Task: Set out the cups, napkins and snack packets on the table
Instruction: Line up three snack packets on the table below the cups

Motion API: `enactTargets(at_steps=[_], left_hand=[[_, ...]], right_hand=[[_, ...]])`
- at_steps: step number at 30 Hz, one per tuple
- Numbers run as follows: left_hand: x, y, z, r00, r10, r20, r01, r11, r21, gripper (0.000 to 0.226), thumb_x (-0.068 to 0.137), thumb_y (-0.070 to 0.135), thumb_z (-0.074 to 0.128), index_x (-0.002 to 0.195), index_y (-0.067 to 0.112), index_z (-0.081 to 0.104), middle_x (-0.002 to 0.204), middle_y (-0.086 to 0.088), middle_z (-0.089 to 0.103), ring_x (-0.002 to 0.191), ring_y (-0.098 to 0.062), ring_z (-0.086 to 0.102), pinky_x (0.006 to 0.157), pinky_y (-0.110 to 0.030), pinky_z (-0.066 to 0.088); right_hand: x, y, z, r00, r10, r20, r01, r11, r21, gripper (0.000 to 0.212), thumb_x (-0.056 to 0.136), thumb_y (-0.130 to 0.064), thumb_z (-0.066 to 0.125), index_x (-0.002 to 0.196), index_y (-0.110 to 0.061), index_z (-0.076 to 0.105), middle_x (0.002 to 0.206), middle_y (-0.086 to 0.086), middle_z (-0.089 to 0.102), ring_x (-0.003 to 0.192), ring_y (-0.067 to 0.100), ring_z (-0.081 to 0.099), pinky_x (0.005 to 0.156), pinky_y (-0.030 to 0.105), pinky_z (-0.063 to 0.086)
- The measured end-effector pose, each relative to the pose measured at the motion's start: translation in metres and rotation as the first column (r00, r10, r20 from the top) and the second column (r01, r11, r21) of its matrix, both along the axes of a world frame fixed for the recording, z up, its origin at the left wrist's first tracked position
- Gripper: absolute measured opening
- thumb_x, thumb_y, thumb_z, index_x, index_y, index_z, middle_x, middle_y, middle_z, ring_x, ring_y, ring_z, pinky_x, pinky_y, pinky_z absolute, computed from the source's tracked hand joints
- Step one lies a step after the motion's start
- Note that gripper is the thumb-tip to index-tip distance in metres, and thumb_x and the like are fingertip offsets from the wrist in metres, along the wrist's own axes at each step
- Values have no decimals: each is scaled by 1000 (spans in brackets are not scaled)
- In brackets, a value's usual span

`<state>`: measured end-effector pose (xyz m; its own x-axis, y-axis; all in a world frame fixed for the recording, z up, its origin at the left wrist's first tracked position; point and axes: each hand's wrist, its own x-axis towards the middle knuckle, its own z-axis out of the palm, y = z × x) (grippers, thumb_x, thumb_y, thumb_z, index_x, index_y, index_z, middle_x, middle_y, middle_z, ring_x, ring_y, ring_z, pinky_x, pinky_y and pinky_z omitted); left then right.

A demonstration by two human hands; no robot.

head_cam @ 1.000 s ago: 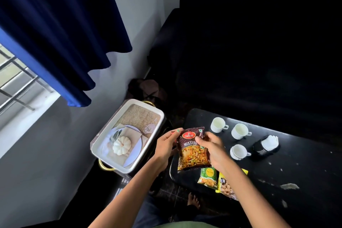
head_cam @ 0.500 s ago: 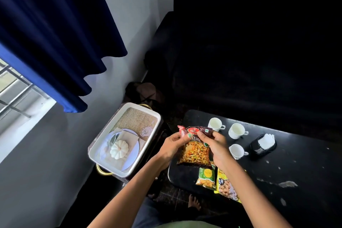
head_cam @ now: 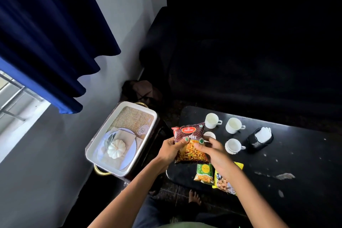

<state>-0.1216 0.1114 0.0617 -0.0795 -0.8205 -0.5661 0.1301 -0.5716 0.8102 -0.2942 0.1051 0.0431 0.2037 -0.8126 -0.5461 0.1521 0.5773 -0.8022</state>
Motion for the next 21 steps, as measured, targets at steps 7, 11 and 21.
enactTargets(at_steps=[7,11,21], left_hand=[[-34,4,-24,989,-119,87,108,987,117,29,88,29,65,108,8,65,106,-14,72,98,-28,69,91,-40,55],[-68,5,-43,957,-257,132,224,949,220,24,92,25,58,110,10,64,77,4,70,67,-4,66,62,-17,51],[-159,10,-112,733,-648,208,517,728,450,43,94,33,55,131,11,54,128,-6,56,119,-20,53,90,-28,38]], right_hand=[[-20,22,-21,978,-179,-102,184,982,37,25,76,-8,74,96,-20,67,96,6,74,95,25,69,89,45,54],[-54,40,-37,923,-357,-141,374,920,120,26,77,-9,73,101,-10,65,98,15,72,91,32,68,86,45,55],[-180,65,-116,714,-457,-531,622,761,183,22,83,1,64,104,5,59,96,16,61,80,20,56,53,14,45]])
